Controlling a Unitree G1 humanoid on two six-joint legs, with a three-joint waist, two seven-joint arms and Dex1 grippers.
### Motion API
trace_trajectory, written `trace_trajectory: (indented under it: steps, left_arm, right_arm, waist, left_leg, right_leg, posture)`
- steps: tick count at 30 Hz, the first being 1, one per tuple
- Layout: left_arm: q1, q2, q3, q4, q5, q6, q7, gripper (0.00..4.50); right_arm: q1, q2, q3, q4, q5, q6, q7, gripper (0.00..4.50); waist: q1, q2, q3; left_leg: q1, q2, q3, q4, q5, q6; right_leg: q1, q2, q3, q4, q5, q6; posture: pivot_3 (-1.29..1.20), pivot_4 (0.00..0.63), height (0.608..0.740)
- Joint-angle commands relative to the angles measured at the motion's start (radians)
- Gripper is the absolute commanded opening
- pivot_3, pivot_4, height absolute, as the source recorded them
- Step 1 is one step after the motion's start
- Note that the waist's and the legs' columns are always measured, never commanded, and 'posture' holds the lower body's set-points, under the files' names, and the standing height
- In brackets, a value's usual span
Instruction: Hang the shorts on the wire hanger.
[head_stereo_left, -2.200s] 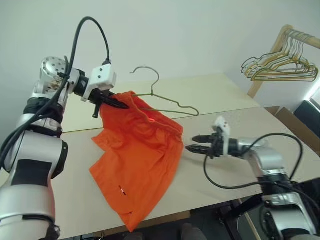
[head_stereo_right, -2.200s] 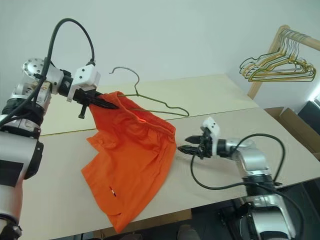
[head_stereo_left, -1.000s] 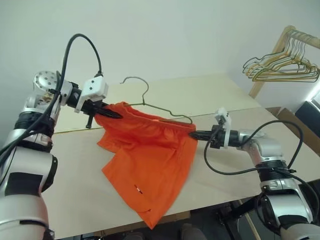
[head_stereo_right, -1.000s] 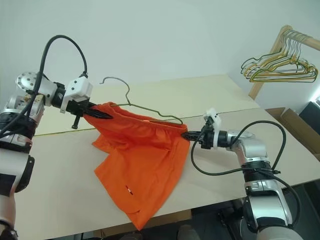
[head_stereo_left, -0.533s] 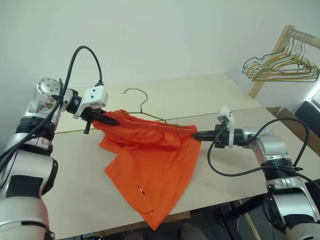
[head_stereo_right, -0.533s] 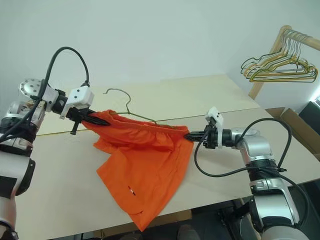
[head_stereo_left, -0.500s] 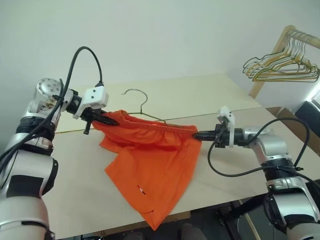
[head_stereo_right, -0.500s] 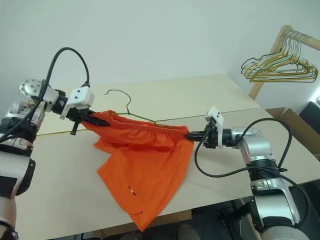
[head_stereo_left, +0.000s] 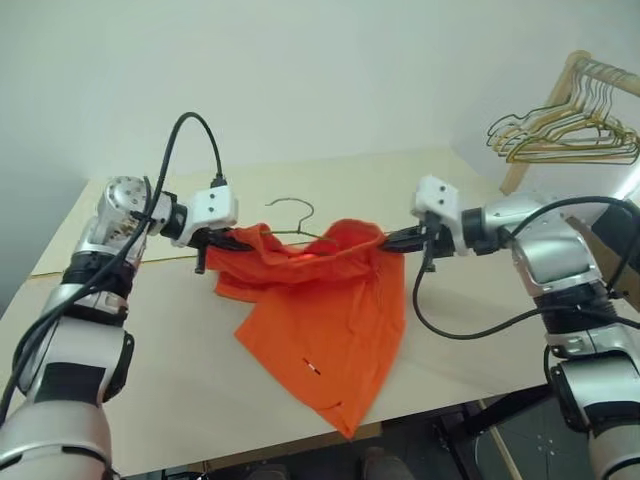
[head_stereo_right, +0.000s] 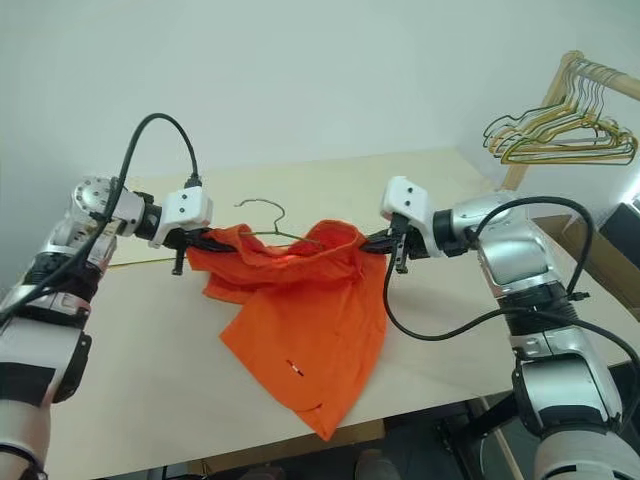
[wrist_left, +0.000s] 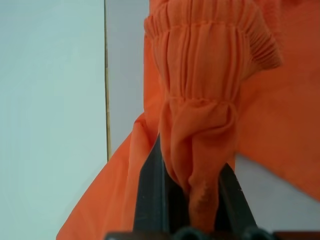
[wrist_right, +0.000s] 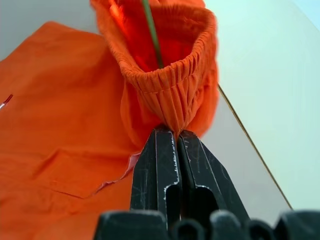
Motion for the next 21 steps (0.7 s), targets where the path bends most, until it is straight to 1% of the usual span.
trace_trajectory:
  steps: [1,3,11,13,14,15,16,17,21]
  left_arm:
    - [0.004,-0.007,0.051,-0.085,-0.019,0.033,0.02,0.0]
    - [0.021,-0.008,0.056,-0.11,-0.015,0.043,0.026,0.0]
    - [0.081,-0.011,0.066,-0.185,-0.003,0.065,0.027,0.0]
    - [0.081,-0.014,0.069,-0.188,-0.003,0.069,0.031,0.0]
    - [0.079,-0.018,0.073,-0.192,-0.009,0.077,0.031,0.0]
    - [0.076,-0.021,0.076,-0.194,-0.014,0.084,0.029,0.0]
    - [0.073,-0.025,0.08,-0.197,-0.021,0.09,0.025,0.0]
    - [0.071,-0.027,0.083,-0.201,-0.026,0.1,0.023,0.0]
    - [0.067,-0.034,0.101,-0.21,-0.041,0.127,0.021,0.0]
  right_arm:
    - [-0.033,0.007,0.014,-0.033,-0.053,-0.083,-0.031,0.01]
    - [-0.036,0.02,0.015,-0.029,-0.063,-0.097,-0.041,0.01]
    - [-0.014,0.033,0.015,-0.018,-0.121,-0.254,-0.079,0.01]
    - [-0.004,0.028,0.013,-0.016,-0.12,-0.292,-0.07,0.51]
    - [0.002,0.026,0.015,-0.014,-0.129,-0.322,-0.074,0.68]
    - [0.004,0.029,0.02,-0.004,-0.149,-0.347,-0.094,0.95]
    - [0.0,0.03,0.03,0.014,-0.173,-0.36,-0.112,1.34]
    - [-0.002,0.031,0.035,0.03,-0.19,-0.373,-0.123,1.63]
    - [-0.004,0.035,0.037,0.064,-0.207,-0.388,-0.133,1.63]
  waist:
    - [0.001,0.0,0.0]
    - [-0.001,0.0,0.0]
    - [-0.005,0.0,0.0]
    - [-0.005,0.0,0.0]
    - [-0.005,0.0,0.0]
    - [-0.005,0.0,0.0]
    - [-0.005,0.0,0.0]
    - [-0.005,0.0,0.0]
    - [-0.006,0.0,0.0]
  left_leg:
    - [0.0,0.0,0.0,0.0,0.001,-0.001]
    - [-0.002,0.0,0.0,0.0,0.001,-0.002]
    - [-0.008,0.0,0.0,0.0,0.002,-0.004]
    - [-0.008,0.0,0.0,0.0,0.002,-0.004]
    - [-0.008,0.0,0.0,0.0,0.002,-0.004]
    - [-0.008,-0.001,0.0,0.0,0.002,-0.004]
    - [-0.008,0.0,0.0,0.0,0.002,-0.004]
    - [-0.008,-0.001,0.0,0.001,0.002,-0.004]
    - [-0.008,-0.001,0.0,0.001,0.002,-0.004]
  right_leg:
    - [0.0,0.0,0.0,0.0,0.0,0.0]
    - [-0.002,0.0,0.0,0.0,0.0,0.0]
    - [-0.01,0.0,0.001,0.002,0.0,0.0]
    - [-0.009,0.0,0.001,0.001,0.0,0.0]
    - [-0.009,0.0,0.001,0.001,0.0,0.0]
    - [-0.009,0.0,0.001,0.001,0.0,0.0]
    - [-0.009,0.0,0.0,0.001,0.0,0.0]
    - [-0.009,0.0,0.0,0.001,0.0,0.0]
    - [-0.009,0.0,0.0,0.001,0.0,0.0]
  posture:
    - [-0.03,0.0,0.74]
    - [-0.03,0.0,0.74]
    - [-0.04,0.0,0.74]
    - [-0.04,0.0,0.74]
    - [-0.04,0.0,0.74]
    - [-0.04,0.0,0.74]
    - [-0.04,0.0,0.74]
    - [-0.04,0.0,0.74]
    - [-0.04,0.0,0.74]
